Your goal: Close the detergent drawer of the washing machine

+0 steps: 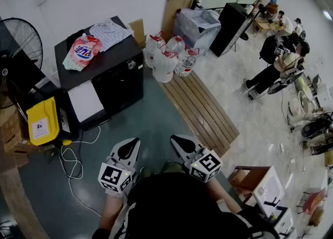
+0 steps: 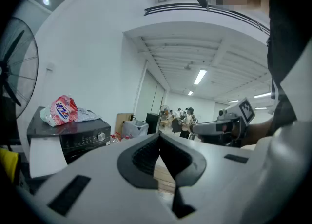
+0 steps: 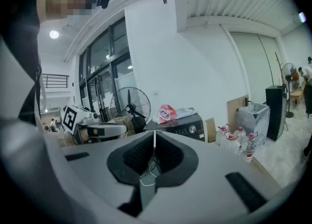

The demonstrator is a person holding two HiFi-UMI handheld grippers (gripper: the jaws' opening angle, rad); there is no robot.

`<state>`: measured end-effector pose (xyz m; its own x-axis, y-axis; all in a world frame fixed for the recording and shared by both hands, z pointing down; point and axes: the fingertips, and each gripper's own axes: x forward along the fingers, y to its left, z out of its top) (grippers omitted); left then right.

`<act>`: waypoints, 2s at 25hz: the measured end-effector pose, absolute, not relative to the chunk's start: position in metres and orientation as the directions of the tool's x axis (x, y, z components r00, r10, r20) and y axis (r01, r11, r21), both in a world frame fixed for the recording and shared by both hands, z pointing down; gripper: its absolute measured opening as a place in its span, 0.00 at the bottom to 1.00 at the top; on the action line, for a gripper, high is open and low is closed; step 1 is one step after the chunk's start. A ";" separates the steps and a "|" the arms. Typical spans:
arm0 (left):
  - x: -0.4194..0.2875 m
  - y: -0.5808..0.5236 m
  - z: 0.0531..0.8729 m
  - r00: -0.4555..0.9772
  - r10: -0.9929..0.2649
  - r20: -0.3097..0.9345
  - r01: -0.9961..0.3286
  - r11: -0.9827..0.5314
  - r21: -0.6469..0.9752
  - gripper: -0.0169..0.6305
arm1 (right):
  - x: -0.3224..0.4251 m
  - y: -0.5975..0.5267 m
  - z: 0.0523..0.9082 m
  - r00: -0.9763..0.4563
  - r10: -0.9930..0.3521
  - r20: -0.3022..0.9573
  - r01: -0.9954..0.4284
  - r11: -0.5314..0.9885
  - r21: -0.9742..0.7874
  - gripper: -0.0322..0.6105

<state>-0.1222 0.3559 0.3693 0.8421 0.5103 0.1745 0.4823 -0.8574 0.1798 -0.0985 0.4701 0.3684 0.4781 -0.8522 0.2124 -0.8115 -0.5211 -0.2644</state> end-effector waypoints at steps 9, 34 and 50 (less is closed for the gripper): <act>-0.111 0.331 0.380 0.843 0.499 0.201 0.462 -0.863 0.204 0.04 | -0.079 0.450 0.377 0.484 -0.847 0.219 -0.797 -0.530 -0.291 0.09; 0.127 0.294 0.396 0.919 0.235 0.316 0.183 -0.966 0.184 0.04 | 0.188 0.392 0.398 0.186 -0.962 0.200 -0.869 -0.256 -0.423 0.09; 0.122 0.199 0.418 0.920 -0.118 0.373 -0.213 -0.951 0.225 0.04 | 0.195 0.272 0.416 -0.242 -0.935 0.260 -0.893 0.110 -0.435 0.09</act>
<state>0.1222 0.1995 0.4181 0.9204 -0.1177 0.3729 -0.2127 -0.9509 0.2249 0.1950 0.2725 0.4163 -0.2422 -0.9348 0.2597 -0.8934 0.1105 -0.4355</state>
